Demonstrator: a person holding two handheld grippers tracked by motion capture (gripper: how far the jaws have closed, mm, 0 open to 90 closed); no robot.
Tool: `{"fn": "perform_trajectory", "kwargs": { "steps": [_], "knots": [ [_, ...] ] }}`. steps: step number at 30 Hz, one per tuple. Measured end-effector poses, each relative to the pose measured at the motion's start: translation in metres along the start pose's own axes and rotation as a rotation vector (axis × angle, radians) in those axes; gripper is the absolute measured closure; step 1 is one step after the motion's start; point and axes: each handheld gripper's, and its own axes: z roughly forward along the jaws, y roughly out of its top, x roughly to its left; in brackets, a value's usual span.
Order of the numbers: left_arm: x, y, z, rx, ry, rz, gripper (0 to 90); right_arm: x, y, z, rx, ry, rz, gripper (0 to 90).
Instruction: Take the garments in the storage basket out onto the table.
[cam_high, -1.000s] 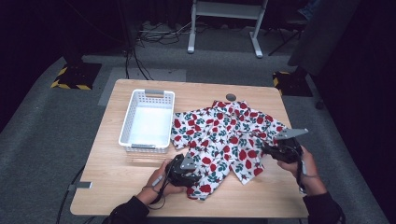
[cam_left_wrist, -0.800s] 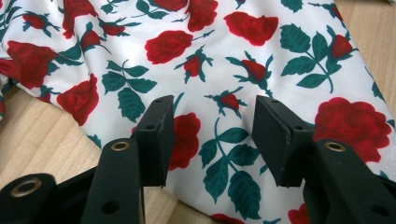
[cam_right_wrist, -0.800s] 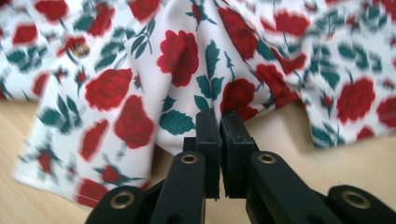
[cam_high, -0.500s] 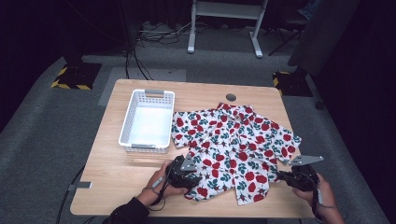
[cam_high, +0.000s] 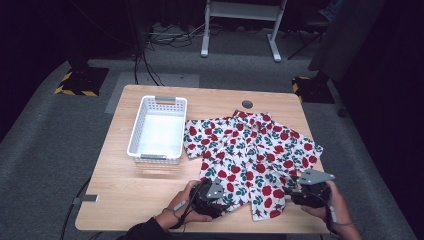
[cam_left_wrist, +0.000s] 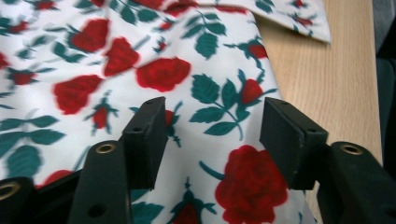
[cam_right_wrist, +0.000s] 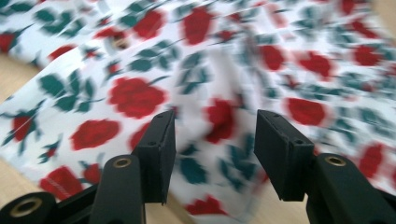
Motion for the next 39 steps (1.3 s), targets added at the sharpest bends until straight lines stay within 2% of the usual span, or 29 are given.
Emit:
{"fn": "perform_trajectory", "kwargs": {
  "steps": [2,4,6,9,14,18,20,21,23,27,29,30,32,33,37,39],
  "knots": [
    [-0.002,0.000,0.003,0.025,0.014,0.014,44.7,0.006,0.002,0.012,0.028,0.051,-0.023,50.5],
    [-0.001,0.001,0.003,0.032,0.003,0.026,48.7,0.009,0.004,0.023,0.045,0.075,-0.035,55.5],
    [0.000,0.003,0.002,0.048,0.009,0.034,53.5,0.011,0.007,0.035,0.067,0.111,-0.048,61.3],
    [0.003,0.004,0.003,0.052,0.012,0.039,57.8,0.012,0.015,0.049,0.111,0.120,-0.075,68.2],
    [0.015,0.004,0.003,0.046,0.056,0.000,55.0,0.003,0.030,0.068,0.118,0.116,-0.041,71.4],
    [0.022,0.005,0.003,0.052,0.080,-0.003,56.9,-0.006,0.043,0.081,0.124,0.084,-0.014,69.7],
    [0.026,0.006,0.004,0.040,0.109,-0.024,55.5,-0.012,0.049,0.087,0.129,0.060,0.011,67.9],
    [0.028,0.006,0.004,0.023,0.109,-0.045,53.3,-0.016,0.052,0.091,0.127,0.048,0.021,67.7],
    [0.030,0.008,0.001,-0.002,0.093,-0.055,50.2,-0.022,0.060,0.099,0.132,0.019,0.047,67.9],
    [0.025,0.011,-0.001,-0.035,0.064,-0.040,45.4,-0.028,0.072,0.109,0.152,0.016,0.074,67.0],
    [0.020,0.013,0.000,-0.030,0.059,-0.027,42.6,-0.029,0.074,0.110,0.148,0.012,0.076,61.4],
    [0.019,0.013,0.000,-0.031,0.041,-0.027,40.7,-0.029,0.074,0.107,0.134,0.014,0.084,59.2],
    [0.016,0.012,0.000,-0.020,0.003,-0.029,37.4,-0.030,0.072,0.096,0.073,0.031,0.074,55.4],
    [0.015,0.011,0.001,-0.020,0.000,-0.025,36.1,-0.029,0.069,0.089,0.050,0.044,0.059,52.8],
    [0.015,0.010,0.003,-0.001,0.011,-0.016,35.2,-0.022,0.053,0.061,0.005,0.090,-0.078,45.9],
    [0.015,0.010,0.004,0.011,0.016,-0.009,36.1,-0.017,0.043,0.055,0.015,0.129,-0.136,43.2]
  ]
}}
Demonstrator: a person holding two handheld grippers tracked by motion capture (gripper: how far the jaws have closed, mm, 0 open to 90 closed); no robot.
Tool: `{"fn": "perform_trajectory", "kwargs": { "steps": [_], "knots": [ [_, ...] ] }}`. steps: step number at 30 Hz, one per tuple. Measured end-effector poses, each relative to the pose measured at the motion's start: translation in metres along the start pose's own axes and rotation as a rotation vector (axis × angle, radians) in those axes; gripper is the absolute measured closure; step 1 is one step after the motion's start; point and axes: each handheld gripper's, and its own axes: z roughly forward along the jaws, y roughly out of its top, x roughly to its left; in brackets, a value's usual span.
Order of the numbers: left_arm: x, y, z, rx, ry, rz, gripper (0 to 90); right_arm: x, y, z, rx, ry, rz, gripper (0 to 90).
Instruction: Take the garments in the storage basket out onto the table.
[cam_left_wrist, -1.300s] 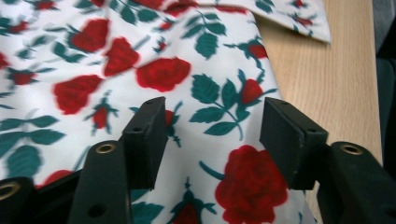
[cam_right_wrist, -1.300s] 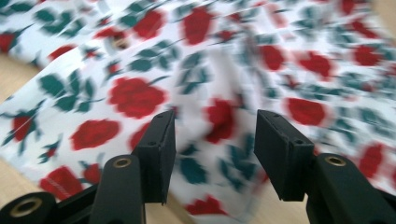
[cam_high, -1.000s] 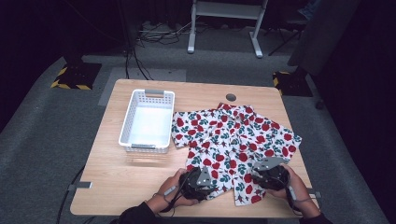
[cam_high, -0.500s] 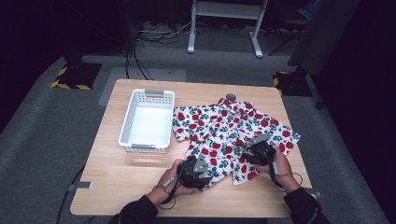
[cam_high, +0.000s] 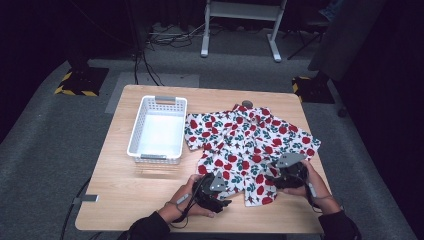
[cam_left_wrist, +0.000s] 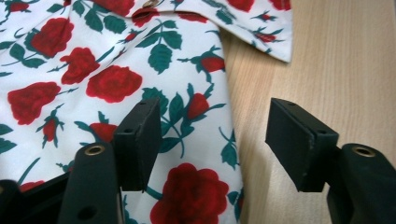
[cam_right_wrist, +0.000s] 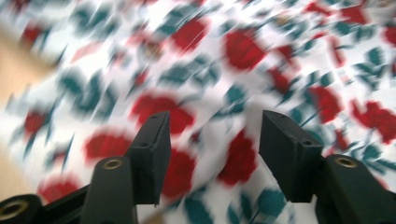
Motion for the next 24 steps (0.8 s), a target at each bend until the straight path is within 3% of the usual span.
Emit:
{"fn": "perform_trajectory", "kwargs": {
  "steps": [2,6,9,13,15,19,22,24],
  "knots": [
    [0.000,0.000,0.001,0.013,0.018,0.007,37.6,0.009,-0.009,-0.004,0.019,0.018,-0.050,41.2],
    [0.002,-0.001,0.004,0.028,0.035,0.003,43.5,0.024,-0.023,-0.010,0.001,0.086,-0.101,36.8],
    [0.004,-0.002,0.005,0.027,0.037,-0.006,48.2,0.030,-0.027,-0.006,0.028,0.095,-0.136,35.2],
    [0.006,-0.002,0.004,0.035,0.037,0.022,56.7,0.032,-0.027,0.004,0.024,0.105,-0.130,37.3],
    [0.008,-0.001,0.004,0.036,0.026,0.021,60.6,0.031,-0.026,0.006,0.008,0.093,-0.116,41.8],
    [0.011,0.003,0.007,0.041,0.037,0.021,71.7,0.029,-0.022,0.011,-0.006,0.066,-0.110,60.3],
    [0.013,0.007,0.010,0.054,0.068,0.032,82.1,0.027,-0.017,0.016,0.017,-0.004,-0.108,79.5],
    [0.014,0.009,0.011,0.060,0.074,0.035,85.3,0.027,-0.013,0.019,0.037,-0.045,-0.127,86.4]
  ]
}}
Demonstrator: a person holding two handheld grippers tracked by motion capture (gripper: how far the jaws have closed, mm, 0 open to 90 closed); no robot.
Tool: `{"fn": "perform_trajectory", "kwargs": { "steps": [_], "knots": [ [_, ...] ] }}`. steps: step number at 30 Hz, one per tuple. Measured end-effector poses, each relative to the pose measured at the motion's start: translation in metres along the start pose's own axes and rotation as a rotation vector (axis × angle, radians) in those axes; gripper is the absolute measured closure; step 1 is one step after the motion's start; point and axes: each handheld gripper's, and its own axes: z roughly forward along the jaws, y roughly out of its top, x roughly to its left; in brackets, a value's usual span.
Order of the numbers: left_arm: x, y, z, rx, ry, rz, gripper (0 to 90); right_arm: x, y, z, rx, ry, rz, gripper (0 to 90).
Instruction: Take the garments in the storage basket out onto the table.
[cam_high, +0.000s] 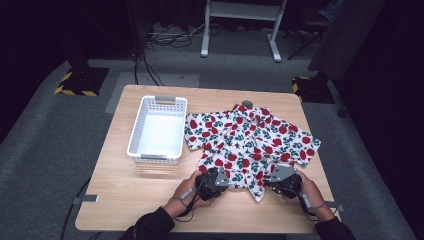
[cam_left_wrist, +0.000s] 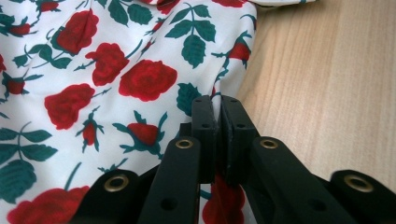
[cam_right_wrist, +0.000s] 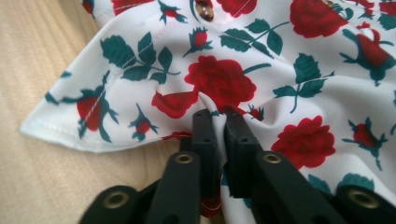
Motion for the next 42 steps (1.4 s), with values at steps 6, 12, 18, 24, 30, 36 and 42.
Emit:
{"fn": "perform_trajectory", "kwargs": {
  "steps": [6,12,18,24,30,36,42],
  "knots": [
    [0.005,0.016,-0.014,-0.062,0.016,0.005,86.2,-0.005,0.009,-0.016,-0.084,0.007,0.061,87.4],
    [0.026,0.047,-0.034,-0.124,0.068,-0.020,85.2,-0.027,0.032,-0.032,-0.120,-0.036,0.162,87.4],
    [0.056,0.062,-0.025,-0.095,0.140,-0.083,83.6,-0.057,0.056,-0.016,-0.089,-0.051,0.248,87.2],
    [0.070,0.059,-0.009,-0.067,0.178,-0.149,73.5,-0.082,0.065,0.013,-0.027,-0.080,0.309,83.1],
    [0.041,0.045,-0.017,-0.103,0.131,-0.082,51.5,-0.091,0.063,0.033,0.009,-0.146,0.352,51.6],
    [0.019,0.011,-0.025,-0.117,0.062,-0.068,42.0,-0.094,0.048,0.014,-0.025,-0.160,0.371,50.6],
    [0.015,-0.003,-0.017,-0.066,0.109,-0.027,41.3,-0.099,0.027,-0.007,-0.071,-0.106,0.409,56.2]
  ]
}}
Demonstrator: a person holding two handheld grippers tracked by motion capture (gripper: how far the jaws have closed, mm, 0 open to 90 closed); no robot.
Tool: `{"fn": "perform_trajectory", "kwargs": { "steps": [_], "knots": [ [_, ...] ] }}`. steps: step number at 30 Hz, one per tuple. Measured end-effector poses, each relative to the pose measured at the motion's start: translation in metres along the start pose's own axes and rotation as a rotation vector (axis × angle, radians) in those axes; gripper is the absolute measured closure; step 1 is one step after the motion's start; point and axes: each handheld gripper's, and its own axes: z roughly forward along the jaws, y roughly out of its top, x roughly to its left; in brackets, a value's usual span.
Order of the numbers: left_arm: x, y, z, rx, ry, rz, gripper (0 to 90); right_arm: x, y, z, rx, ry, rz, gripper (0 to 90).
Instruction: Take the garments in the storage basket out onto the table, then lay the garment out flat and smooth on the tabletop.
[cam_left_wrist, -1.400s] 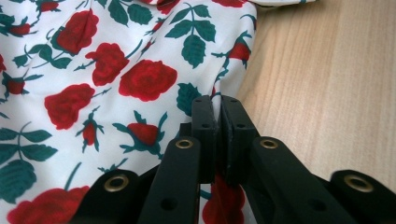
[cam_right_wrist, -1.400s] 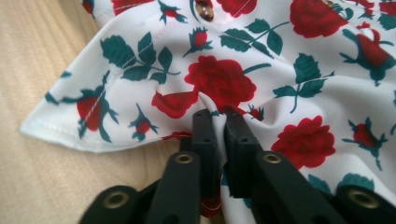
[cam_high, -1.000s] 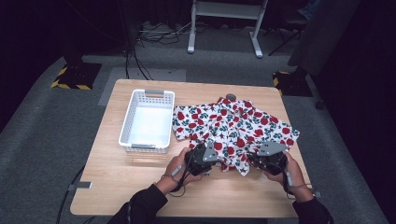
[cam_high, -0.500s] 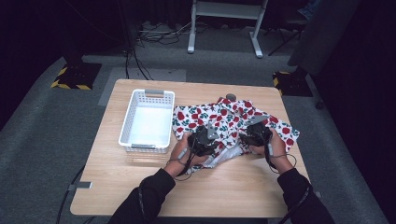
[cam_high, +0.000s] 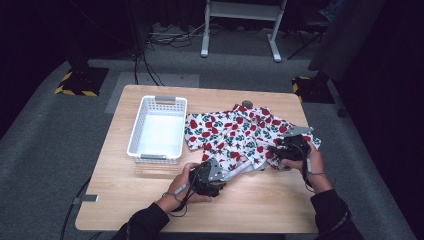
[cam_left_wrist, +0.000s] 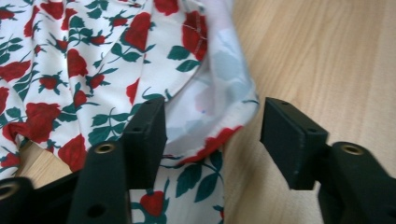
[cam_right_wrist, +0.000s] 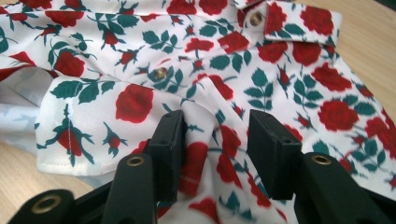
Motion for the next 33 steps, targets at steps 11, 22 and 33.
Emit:
{"fn": "perform_trajectory", "kwargs": {
  "steps": [11,22,33],
  "knots": [
    [0.002,0.000,0.004,-0.004,0.040,0.054,86.8,-0.009,-0.032,-0.029,-0.005,-0.020,0.047,51.3],
    [-0.014,0.008,-0.019,-0.089,-0.058,0.078,88.3,-0.004,-0.056,-0.038,-0.016,-0.033,0.084,49.2],
    [-0.037,0.008,-0.027,-0.082,-0.107,0.107,88.2,0.049,-0.086,-0.038,-0.016,0.075,-0.009,48.6]
  ]
}}
